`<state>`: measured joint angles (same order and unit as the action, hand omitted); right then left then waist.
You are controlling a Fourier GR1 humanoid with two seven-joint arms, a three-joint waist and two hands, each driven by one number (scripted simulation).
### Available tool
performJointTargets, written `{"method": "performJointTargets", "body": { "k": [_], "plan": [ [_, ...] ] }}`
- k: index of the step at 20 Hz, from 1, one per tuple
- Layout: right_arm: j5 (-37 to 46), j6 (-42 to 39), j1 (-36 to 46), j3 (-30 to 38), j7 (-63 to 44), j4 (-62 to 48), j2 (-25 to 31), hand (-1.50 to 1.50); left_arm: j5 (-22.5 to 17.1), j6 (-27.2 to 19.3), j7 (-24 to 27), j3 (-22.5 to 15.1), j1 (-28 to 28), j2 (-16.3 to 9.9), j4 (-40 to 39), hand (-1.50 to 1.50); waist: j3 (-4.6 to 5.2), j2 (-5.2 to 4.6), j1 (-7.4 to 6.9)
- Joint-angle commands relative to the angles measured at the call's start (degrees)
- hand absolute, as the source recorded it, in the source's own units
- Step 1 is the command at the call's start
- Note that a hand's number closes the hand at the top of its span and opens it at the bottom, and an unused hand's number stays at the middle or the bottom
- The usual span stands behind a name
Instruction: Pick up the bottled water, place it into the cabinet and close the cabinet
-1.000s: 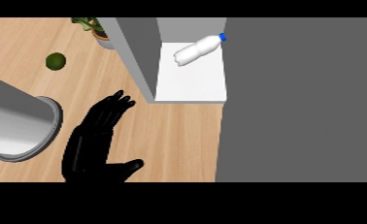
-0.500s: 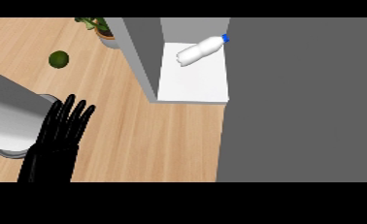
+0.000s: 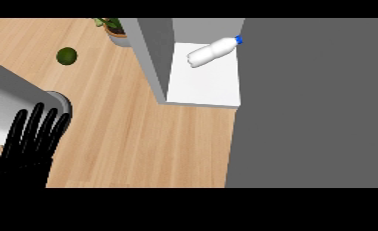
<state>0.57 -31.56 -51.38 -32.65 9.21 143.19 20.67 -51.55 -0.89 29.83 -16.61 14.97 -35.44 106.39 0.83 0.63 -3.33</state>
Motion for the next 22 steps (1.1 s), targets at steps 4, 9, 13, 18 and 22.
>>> {"method": "performJointTargets", "body": {
  "k": [4,9,13,18,22],
  "plan": [
    [2.2,-1.2,4.7,-14.2,-6.5,4.7,-0.9,1.50,-2.0,5.8,0.1,2.6,2.7,-3.6,0.1,-1.50,0.08,-0.99,-3.42],
    [1.8,0.7,9.9,-14.1,-9.6,2.4,-1.3,1.50,-3.6,8.5,-0.8,3.6,2.0,-5.1,0.9,-1.50,0.06,-1.67,-4.94],
    [0.2,1.8,14.1,-13.1,-11.1,0.6,-2.0,1.50,-3.8,10.4,-0.7,4.6,1.8,-6.3,0.5,-1.50,0.22,-2.31,-7.61],
    [0.1,1.9,18.7,-11.6,-13.4,-0.3,-1.2,1.50,-4.1,11.4,-1.6,4.9,1.0,-7.3,0.2,-1.50,0.36,-2.79,-9.19],
    [1.9,-0.2,24.1,-9.3,-15.4,0.0,1.9,-1.50,-4.8,12.4,-2.2,4.9,0.4,-7.8,0.4,-1.50,0.73,-2.56,-11.10]
  ]
}}
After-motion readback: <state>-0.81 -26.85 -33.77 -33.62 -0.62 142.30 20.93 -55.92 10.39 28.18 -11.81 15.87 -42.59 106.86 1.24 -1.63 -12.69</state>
